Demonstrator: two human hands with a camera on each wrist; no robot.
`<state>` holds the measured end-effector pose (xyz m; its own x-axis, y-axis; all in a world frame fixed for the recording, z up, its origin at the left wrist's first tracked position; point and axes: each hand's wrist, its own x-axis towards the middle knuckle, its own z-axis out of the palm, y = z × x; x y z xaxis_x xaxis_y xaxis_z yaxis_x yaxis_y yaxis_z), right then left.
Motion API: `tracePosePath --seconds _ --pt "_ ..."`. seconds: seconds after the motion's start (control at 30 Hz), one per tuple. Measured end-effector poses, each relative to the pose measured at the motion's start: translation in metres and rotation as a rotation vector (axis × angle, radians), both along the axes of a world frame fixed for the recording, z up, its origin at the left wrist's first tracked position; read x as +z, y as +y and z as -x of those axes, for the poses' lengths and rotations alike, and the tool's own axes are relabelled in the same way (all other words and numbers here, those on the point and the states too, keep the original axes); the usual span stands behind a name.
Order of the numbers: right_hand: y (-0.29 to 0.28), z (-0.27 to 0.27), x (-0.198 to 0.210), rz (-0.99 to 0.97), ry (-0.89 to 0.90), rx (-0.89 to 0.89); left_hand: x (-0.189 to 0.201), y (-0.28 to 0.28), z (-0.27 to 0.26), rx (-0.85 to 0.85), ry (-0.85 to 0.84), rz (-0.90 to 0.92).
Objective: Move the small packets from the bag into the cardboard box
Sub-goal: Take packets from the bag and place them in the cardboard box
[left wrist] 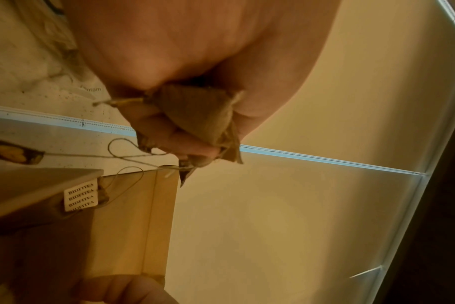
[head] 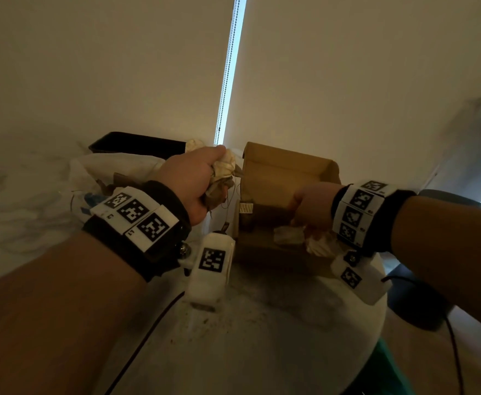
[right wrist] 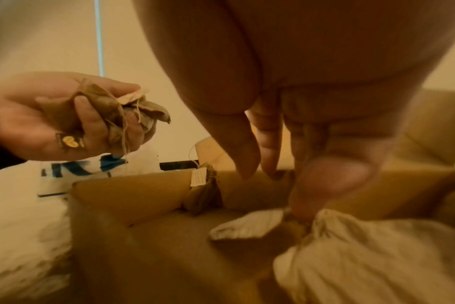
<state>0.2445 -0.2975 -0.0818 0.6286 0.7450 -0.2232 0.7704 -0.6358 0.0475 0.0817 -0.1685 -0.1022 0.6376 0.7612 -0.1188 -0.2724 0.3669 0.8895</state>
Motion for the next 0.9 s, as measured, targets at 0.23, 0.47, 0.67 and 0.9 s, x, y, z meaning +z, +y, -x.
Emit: tracePosePath --seconds 0.23,0.47,0.67,0.9 --pt "0.008 0.009 0.007 0.034 -0.029 0.083 -0.001 0.003 0.0 0.003 -0.003 0.002" --pt "0.012 0.011 -0.014 0.09 0.028 0.119 -0.001 0.001 -0.001 -0.015 0.003 0.004" --pt "0.015 0.007 -0.014 0.053 0.056 0.09 -0.001 0.001 0.0 -0.01 0.001 0.01" --pt "0.013 0.016 0.016 -0.391 0.242 0.111 0.004 0.0 0.005 -0.104 -0.034 0.039"
